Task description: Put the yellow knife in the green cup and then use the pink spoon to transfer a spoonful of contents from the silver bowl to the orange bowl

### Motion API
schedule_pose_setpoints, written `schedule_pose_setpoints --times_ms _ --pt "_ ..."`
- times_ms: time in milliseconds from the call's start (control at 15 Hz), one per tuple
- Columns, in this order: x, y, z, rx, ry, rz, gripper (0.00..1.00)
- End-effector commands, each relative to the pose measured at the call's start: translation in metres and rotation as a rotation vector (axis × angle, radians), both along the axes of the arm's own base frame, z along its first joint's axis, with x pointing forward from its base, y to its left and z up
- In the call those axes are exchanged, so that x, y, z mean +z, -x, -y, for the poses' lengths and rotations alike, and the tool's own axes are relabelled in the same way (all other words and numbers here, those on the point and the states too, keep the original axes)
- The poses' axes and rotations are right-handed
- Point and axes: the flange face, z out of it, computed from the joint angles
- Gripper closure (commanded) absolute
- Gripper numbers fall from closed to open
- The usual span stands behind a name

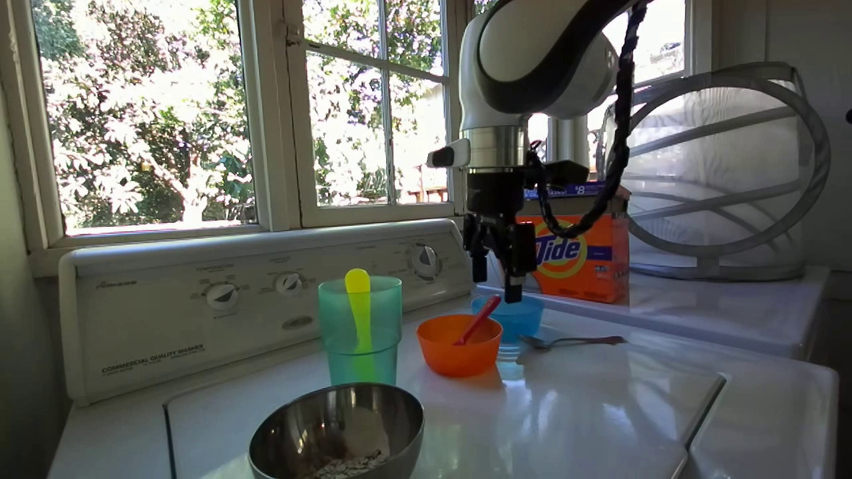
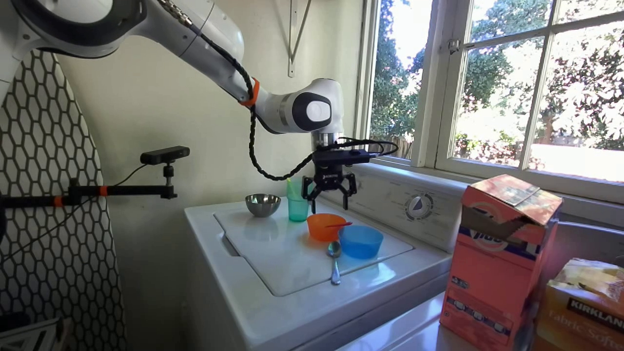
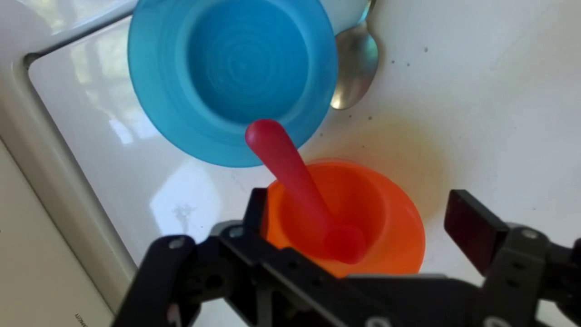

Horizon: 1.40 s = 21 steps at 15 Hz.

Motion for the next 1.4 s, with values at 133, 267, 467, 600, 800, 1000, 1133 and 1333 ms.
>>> schedule_pose_setpoints --times_ms 133,267,467,600,800,1000,1133,1333 --pt "-0.007 -0.038 0.014 0.099 0.024 0.030 0.00" --pt "-0.010 -0.047 0.018 0.136 0.048 0.024 0.03" --pt "-0.014 -0.050 0.022 0.209 0.077 0.010 0.11" --pt "-0.016 -0.051 0.022 0.258 0.082 0.012 0.18" --pt "-0.020 -0.050 0.022 0.297 0.097 0.005 0.36" --pt "-0.023 -0.047 0.022 0.329 0.117 -0.009 0.64" --pt "-0.026 -0.044 0.023 0.346 0.132 -0.013 0.75" --pt "-0.026 -0.041 0.025 0.366 0.150 -0.017 1.00"
